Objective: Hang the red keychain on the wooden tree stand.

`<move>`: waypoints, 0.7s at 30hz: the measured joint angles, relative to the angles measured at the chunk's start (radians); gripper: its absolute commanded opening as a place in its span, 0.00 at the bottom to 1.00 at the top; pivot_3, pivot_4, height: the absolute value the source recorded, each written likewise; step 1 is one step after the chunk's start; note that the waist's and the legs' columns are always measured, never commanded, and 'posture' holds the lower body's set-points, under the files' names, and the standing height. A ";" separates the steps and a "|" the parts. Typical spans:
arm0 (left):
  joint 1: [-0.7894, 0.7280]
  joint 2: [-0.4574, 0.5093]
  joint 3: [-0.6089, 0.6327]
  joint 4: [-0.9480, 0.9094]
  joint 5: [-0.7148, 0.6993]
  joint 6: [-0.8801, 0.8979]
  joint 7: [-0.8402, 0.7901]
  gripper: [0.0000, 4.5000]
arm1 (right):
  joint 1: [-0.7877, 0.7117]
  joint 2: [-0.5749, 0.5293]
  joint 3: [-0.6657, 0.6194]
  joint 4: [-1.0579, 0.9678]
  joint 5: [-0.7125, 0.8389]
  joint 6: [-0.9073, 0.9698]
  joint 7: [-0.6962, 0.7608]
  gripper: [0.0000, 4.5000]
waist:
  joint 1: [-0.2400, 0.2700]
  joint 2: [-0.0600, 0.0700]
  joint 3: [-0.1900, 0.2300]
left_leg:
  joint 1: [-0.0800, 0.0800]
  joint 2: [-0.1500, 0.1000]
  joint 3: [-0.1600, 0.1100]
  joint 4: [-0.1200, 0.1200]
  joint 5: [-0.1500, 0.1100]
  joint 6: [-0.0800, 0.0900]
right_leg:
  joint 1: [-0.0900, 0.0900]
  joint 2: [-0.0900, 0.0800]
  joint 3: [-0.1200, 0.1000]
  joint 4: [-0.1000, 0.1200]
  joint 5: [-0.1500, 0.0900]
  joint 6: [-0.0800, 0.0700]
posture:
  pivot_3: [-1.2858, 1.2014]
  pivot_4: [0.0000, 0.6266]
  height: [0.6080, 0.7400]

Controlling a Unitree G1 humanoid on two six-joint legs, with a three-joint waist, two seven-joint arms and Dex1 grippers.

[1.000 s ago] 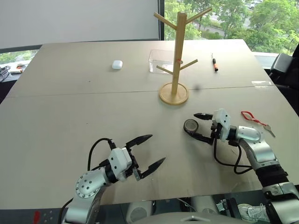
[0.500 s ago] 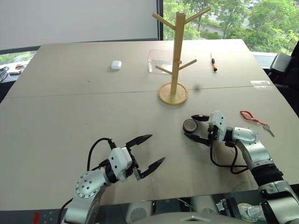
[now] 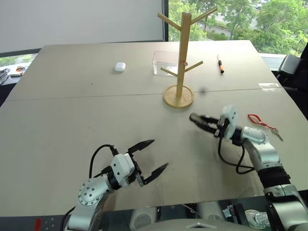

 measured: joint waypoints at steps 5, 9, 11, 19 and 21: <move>-0.017 -0.012 0.001 0.009 -0.001 0.000 0.024 1.00 | -0.204 -0.048 -0.138 0.199 0.002 0.017 -0.171 0.28 | 0.001 0.000 0.000 | 0.000 -0.001 0.001 0.000 0.000 0.000 | 0.000 0.000 0.000 0.000 0.000 0.000 | 0.52 0.24 1.00; -0.044 -0.024 0.001 0.019 -0.002 0.003 0.041 1.00 | -0.364 -0.113 -0.201 0.498 -0.052 0.002 -0.324 0.28 | -0.001 0.000 0.000 | 0.000 -0.002 0.003 -0.001 0.000 0.000 | -0.001 0.000 0.001 0.000 0.001 0.000 | 0.52 0.24 1.00; -0.055 -0.031 0.000 0.021 -0.002 0.004 0.051 1.00 | -0.423 -0.145 -0.214 0.643 -0.083 -0.019 -0.397 0.28 | -0.003 0.000 0.000 | 0.000 -0.002 0.006 -0.002 0.000 0.000 | -0.002 0.000 0.003 0.000 0.002 0.002 | 0.52 0.24 1.00; -0.053 -0.041 -0.001 0.021 -0.001 0.012 0.077 1.00 | -0.499 -0.213 -0.250 0.956 -0.146 -0.098 -0.548 0.28 | -0.025 0.000 0.000 | -0.001 -0.002 0.009 -0.003 0.000 0.000 | -0.005 0.000 0.009 0.000 0.003 0.003 | 0.52 0.24 1.00; -0.051 -0.041 -0.001 0.016 -0.001 0.018 0.084 1.00 | -0.499 -0.219 -0.262 0.981 -0.149 -0.103 -0.565 0.28 | -0.030 0.000 0.000 | -0.001 -0.001 0.010 -0.004 0.000 0.000 | -0.005 0.000 0.010 0.000 0.003 0.003 | 0.52 0.24 1.00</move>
